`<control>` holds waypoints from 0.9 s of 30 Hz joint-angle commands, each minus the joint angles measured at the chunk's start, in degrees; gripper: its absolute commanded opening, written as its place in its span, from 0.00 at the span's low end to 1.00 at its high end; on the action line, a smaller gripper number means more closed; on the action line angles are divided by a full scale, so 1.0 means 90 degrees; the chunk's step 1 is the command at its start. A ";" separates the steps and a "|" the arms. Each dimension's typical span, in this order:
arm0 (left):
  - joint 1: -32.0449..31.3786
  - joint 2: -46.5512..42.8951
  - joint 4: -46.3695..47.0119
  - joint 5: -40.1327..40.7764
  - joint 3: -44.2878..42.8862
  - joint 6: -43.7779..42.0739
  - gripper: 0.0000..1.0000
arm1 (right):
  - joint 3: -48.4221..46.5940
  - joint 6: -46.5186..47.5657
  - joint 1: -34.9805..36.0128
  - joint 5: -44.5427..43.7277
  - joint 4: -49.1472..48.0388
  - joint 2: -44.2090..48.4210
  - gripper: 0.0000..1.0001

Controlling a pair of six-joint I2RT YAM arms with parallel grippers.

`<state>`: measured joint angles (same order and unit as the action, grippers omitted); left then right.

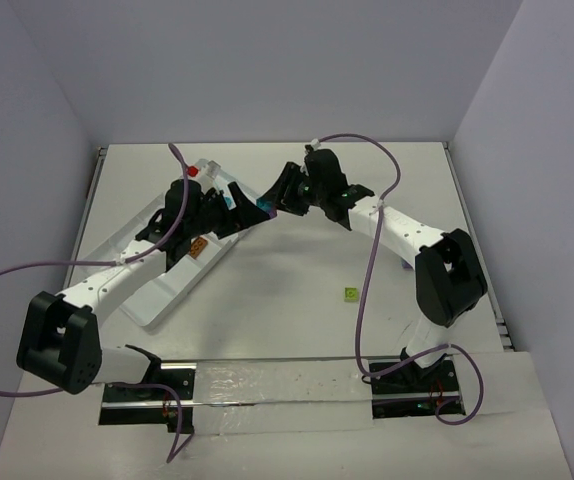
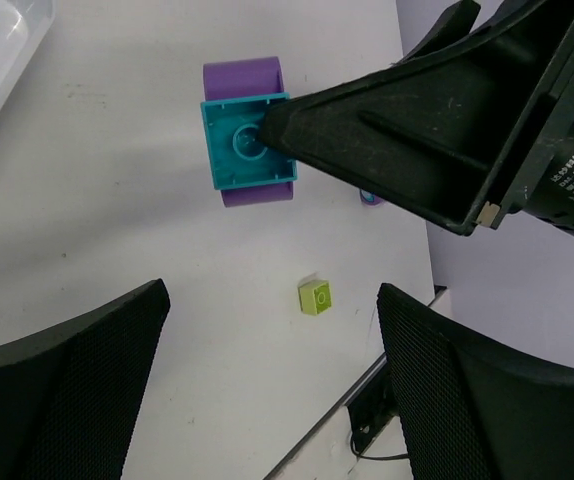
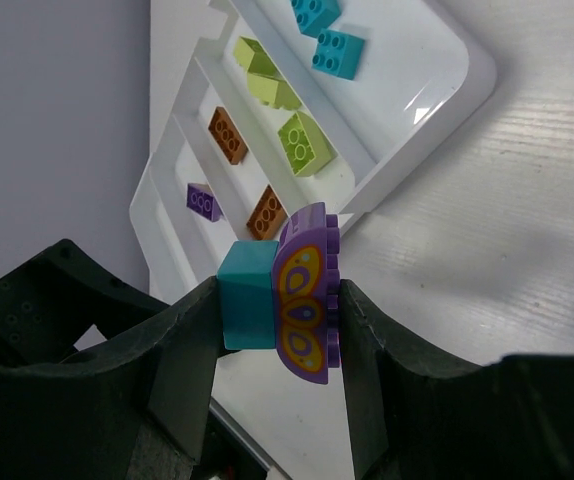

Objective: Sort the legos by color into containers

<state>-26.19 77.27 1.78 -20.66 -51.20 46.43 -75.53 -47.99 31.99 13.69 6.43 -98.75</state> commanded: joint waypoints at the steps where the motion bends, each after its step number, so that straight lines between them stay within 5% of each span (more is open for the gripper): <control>1: -0.0074 0.0256 0.0472 0.0237 -0.0242 -0.0136 0.90 | 0.0004 -0.0128 0.0074 0.0164 -0.0299 -0.0018 0.32; 10: -0.0126 0.0655 0.0068 0.0442 -0.0896 -0.0743 0.82 | -0.0035 -0.0138 0.0134 0.0343 -0.0220 -0.0025 0.33; 27: -0.0127 0.0512 0.0387 0.0923 -0.0611 -0.0690 0.63 | -0.0101 -0.0062 0.0195 0.0560 -0.0220 0.0000 0.34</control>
<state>-27.07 83.37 1.08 -14.85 -56.37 40.91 -75.42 -49.01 32.67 16.00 5.92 -98.85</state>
